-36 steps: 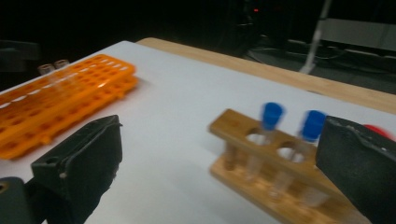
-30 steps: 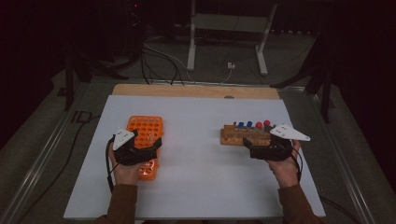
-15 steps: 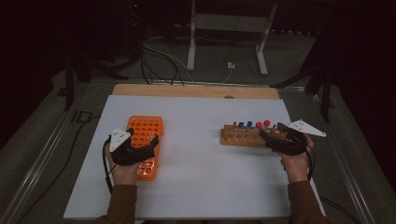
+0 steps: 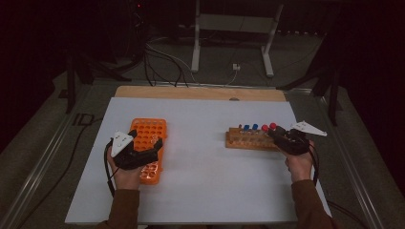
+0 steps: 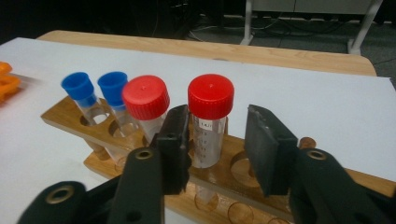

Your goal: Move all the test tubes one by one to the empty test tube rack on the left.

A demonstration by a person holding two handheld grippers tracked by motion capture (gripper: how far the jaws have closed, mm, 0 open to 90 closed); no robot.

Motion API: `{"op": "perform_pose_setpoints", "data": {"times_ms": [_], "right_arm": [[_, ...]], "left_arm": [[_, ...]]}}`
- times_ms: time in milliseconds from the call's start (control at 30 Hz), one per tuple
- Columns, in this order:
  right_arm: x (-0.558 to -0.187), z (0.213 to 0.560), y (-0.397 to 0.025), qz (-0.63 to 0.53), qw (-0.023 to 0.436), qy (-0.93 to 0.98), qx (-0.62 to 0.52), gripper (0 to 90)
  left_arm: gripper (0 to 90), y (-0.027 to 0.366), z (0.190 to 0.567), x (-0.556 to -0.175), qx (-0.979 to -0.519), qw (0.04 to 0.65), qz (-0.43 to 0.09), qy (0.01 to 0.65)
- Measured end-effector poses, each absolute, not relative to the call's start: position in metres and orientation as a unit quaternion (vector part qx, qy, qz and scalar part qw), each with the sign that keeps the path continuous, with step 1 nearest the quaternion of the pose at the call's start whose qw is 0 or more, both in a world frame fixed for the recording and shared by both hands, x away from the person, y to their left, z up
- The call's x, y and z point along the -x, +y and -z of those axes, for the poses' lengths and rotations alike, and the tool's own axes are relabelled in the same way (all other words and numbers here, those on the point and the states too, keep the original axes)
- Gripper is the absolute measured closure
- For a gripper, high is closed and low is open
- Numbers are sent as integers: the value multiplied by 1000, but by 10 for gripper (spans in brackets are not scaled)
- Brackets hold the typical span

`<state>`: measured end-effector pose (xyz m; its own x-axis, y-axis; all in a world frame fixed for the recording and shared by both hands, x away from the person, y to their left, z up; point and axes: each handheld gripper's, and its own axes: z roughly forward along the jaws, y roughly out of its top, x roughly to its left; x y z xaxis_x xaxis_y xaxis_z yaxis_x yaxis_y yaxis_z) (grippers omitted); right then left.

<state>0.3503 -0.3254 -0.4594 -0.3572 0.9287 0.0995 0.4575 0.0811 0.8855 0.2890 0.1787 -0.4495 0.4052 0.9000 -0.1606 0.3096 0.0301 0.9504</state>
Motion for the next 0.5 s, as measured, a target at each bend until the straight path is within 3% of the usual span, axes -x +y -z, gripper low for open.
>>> {"op": "perform_pose_setpoints", "data": {"times_ms": [500], "right_arm": [[-356, 465, -316, -449, 279, 695, -488, 740]], "left_arm": [[7, 179, 450, -289, -641, 545, -275, 465]]}}
